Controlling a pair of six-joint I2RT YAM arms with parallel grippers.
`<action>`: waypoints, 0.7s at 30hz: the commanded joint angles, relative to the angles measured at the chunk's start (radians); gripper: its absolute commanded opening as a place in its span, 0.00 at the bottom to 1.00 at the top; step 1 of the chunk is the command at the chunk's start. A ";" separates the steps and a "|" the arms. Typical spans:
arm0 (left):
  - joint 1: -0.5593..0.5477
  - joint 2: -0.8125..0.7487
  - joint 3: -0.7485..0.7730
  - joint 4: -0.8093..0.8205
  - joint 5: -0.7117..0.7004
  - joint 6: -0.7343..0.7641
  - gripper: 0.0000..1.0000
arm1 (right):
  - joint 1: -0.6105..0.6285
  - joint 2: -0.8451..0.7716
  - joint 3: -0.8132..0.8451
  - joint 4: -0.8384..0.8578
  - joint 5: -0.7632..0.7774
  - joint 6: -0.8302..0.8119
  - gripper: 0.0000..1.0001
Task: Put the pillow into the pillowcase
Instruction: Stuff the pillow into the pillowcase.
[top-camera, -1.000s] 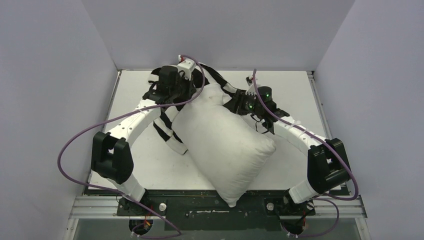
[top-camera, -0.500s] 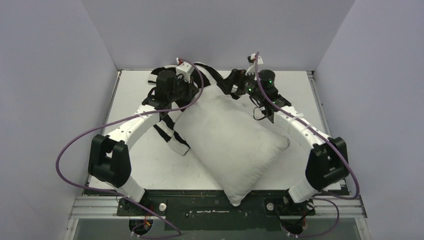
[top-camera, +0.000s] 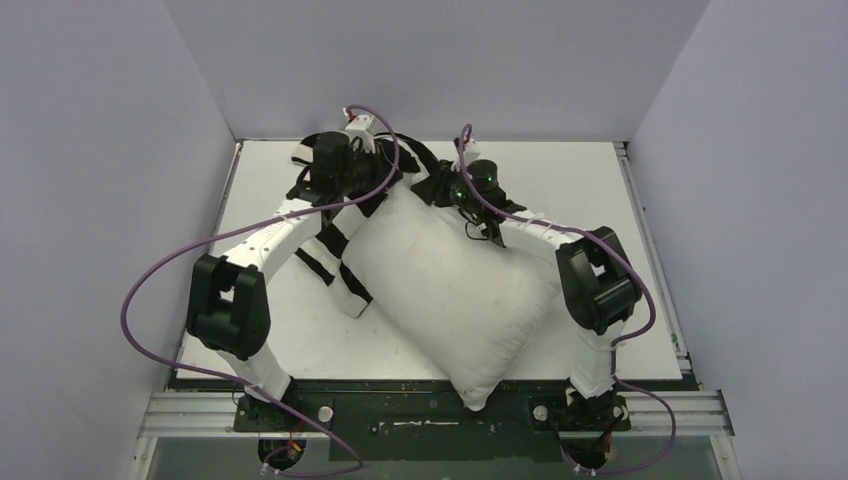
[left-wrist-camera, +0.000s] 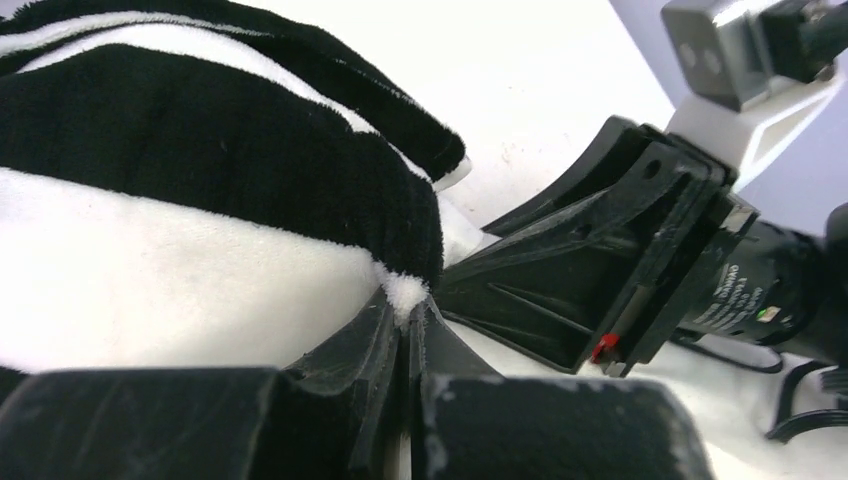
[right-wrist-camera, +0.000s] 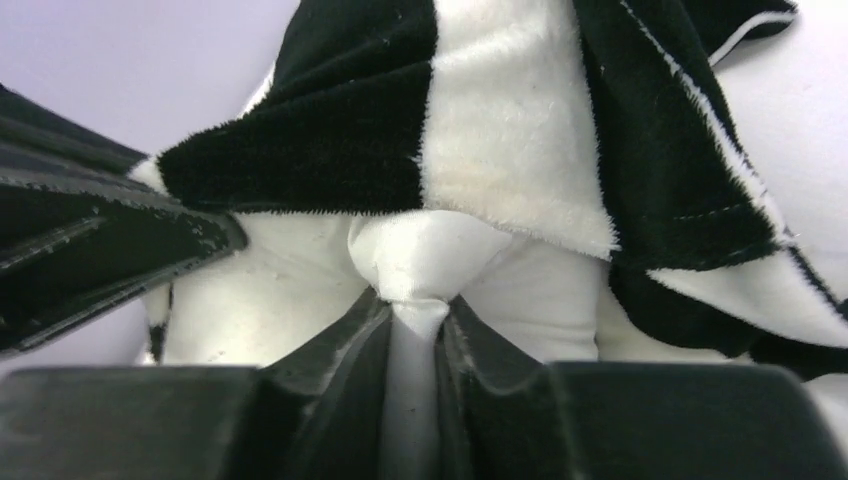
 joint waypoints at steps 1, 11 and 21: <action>-0.017 -0.040 0.088 0.124 0.112 -0.131 0.00 | 0.054 -0.003 -0.064 0.220 0.042 0.165 0.00; -0.125 -0.131 0.085 0.047 0.093 -0.108 0.00 | 0.056 -0.010 -0.144 0.375 0.336 0.359 0.00; -0.248 -0.198 -0.100 0.254 0.124 -0.238 0.00 | 0.053 -0.006 -0.203 0.526 0.543 0.580 0.00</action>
